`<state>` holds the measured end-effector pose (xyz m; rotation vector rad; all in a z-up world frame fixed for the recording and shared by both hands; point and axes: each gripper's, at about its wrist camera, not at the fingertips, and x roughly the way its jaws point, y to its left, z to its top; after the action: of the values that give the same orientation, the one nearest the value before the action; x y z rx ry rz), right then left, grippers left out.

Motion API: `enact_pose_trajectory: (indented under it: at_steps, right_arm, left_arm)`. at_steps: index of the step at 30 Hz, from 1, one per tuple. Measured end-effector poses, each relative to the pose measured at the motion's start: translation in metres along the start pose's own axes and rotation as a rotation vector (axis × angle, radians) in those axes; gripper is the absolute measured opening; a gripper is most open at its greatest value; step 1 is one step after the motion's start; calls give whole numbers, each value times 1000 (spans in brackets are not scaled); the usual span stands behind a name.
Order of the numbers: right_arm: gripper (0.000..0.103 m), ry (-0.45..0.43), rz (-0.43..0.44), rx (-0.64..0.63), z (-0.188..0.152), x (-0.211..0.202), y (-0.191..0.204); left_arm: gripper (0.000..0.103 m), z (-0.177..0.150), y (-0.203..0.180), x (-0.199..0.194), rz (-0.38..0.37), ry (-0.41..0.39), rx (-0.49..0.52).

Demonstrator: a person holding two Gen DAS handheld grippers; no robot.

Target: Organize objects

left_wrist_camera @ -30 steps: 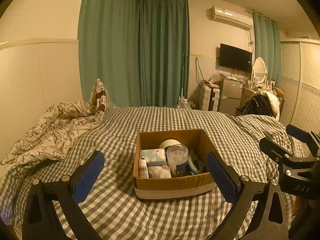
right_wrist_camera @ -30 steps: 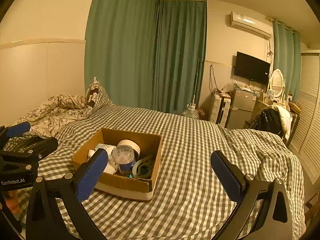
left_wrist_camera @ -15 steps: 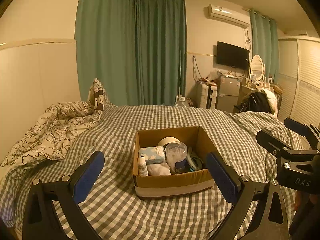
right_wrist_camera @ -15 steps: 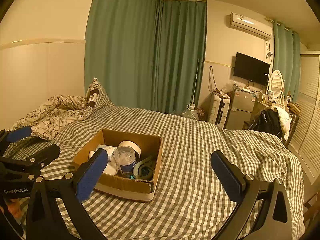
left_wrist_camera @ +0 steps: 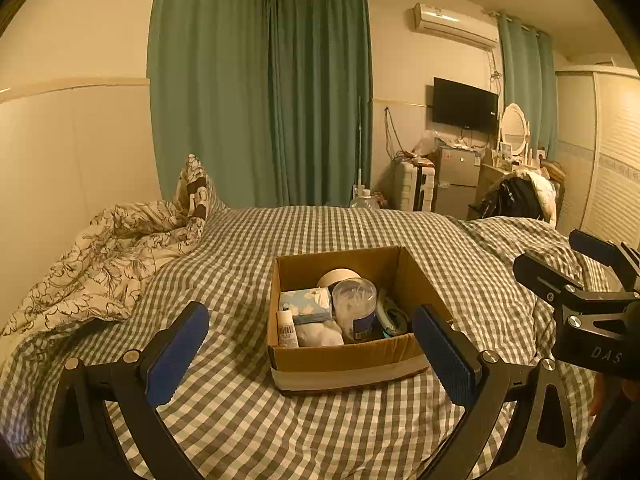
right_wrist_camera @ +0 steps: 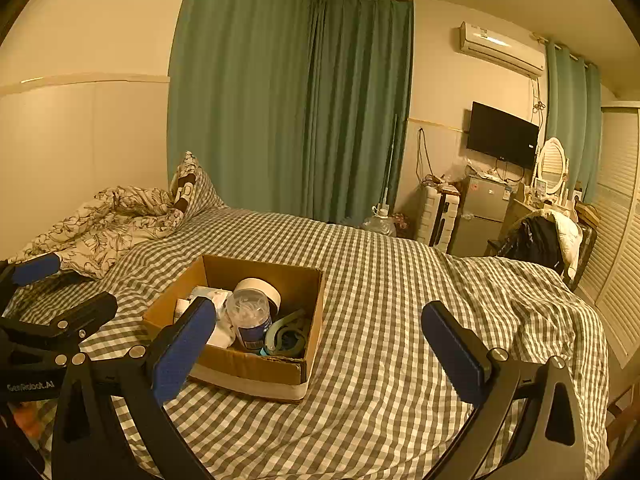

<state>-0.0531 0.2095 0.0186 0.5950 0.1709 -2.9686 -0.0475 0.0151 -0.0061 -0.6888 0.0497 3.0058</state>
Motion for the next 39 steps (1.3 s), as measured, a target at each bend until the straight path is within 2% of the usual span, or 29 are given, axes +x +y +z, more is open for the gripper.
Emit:
enact_pose_trajectory:
  at_steps: [9,23,39]
  right_arm:
    - [103,10,-2,-4,-2,3,1]
    - [103,20,-6,-11,-4,4,4]
    - [103,31,-7,-19,-7,5,3]
  left_arm:
    - [103,0,3,4,-5,31,-26]
    - [103,1,9,-1,4,16,-62]
    - [103,0,6,1,5,29,-52]
